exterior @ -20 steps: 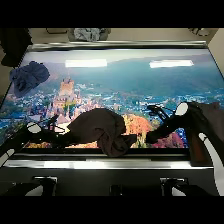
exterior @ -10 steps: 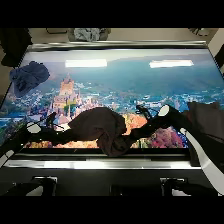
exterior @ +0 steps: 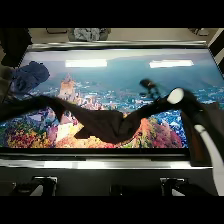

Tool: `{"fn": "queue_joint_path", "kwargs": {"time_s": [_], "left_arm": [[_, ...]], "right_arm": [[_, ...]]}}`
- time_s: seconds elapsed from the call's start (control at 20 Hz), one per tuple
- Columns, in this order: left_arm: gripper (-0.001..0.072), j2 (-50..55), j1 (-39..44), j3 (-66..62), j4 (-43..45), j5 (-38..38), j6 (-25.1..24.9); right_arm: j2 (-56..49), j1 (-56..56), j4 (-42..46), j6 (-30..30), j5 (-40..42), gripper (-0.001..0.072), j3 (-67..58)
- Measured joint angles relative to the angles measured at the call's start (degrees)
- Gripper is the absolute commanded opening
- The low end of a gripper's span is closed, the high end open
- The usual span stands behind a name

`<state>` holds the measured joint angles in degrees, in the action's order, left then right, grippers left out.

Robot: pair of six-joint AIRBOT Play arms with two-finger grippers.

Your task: Fold the shirts.

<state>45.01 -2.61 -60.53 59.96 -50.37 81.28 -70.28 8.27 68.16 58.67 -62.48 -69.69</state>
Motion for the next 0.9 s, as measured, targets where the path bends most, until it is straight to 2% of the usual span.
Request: {"fn": "queue_joint_path", "kwargs": {"time_s": [0.2, 0.4, 0.65, 0.9], "left_arm": [[0.0028, -4.6, -8.4, -24.2, 3.7, 2.4, 2.5], [0.0027, -7.5, -11.6, -37.1, -0.8, 2.8, 4.9], [0.0028, -9.3, -12.7, -41.2, -3.0, 1.0, 5.7], [0.0028, -8.7, -12.8, -37.8, -3.0, -7.5, 4.7]], "right_arm": [[13.8, -5.2, 9.3, -1.1, 2.5, 0.0039, -19.7], [23.6, -6.7, 11.4, -1.4, 3.3, 0.0039, -31.3], [28.1, -7.3, 14.3, -1.4, 2.6, 0.004, -36.8], [25.6, -7.3, 15.8, -1.3, -6.1, 0.004, -37.9]]}}
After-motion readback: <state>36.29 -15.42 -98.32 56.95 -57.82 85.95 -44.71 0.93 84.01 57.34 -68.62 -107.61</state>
